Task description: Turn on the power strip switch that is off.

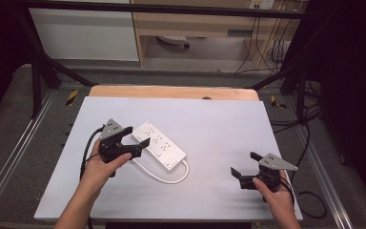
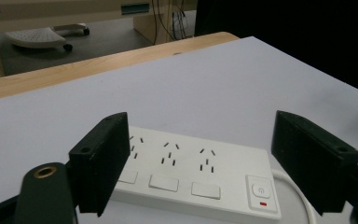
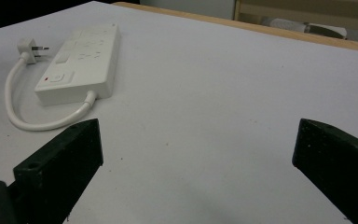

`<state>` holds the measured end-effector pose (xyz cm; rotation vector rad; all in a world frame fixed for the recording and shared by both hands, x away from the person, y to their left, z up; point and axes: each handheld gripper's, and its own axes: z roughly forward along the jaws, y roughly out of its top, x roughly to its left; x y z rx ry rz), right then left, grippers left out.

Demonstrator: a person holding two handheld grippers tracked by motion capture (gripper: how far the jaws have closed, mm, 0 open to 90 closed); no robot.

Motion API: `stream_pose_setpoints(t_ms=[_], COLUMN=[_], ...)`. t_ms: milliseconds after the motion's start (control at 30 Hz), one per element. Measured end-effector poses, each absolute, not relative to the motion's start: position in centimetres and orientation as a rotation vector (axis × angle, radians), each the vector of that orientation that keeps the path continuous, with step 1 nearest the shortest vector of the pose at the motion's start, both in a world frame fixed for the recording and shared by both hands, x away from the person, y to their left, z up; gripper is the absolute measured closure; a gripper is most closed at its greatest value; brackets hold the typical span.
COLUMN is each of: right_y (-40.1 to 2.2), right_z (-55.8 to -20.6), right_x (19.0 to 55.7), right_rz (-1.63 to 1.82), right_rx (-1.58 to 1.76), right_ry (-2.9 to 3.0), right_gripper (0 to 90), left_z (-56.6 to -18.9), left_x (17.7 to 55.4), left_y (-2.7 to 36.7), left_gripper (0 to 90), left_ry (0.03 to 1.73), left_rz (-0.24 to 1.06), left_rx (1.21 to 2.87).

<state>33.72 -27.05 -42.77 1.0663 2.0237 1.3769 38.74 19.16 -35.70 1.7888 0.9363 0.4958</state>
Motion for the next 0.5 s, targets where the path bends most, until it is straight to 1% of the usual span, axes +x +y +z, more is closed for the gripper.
stream_pose_setpoints(t_ms=[67,267,500], right_y=[-27.1,-27.0,-27.0], right_z=[-42.8,-42.8,-42.8], right_x=[33.7,33.7,33.7], right_rz=[1.377,1.376,1.374], right_rx=[1.066,1.064,1.065], right_ry=[2.024,2.024,2.025], right_gripper=[2.1,2.1,2.1], left_z=[-35.8,-36.2,-36.8], left_x=[38.7,38.8,38.9], left_y=[19.1,19.0,18.8], left_gripper=[22.1,25.6,26.3], left_ry=[0.936,0.942,0.949], left_rz=[0.498,0.499,0.491], left_rx=[1.791,1.793,1.802])
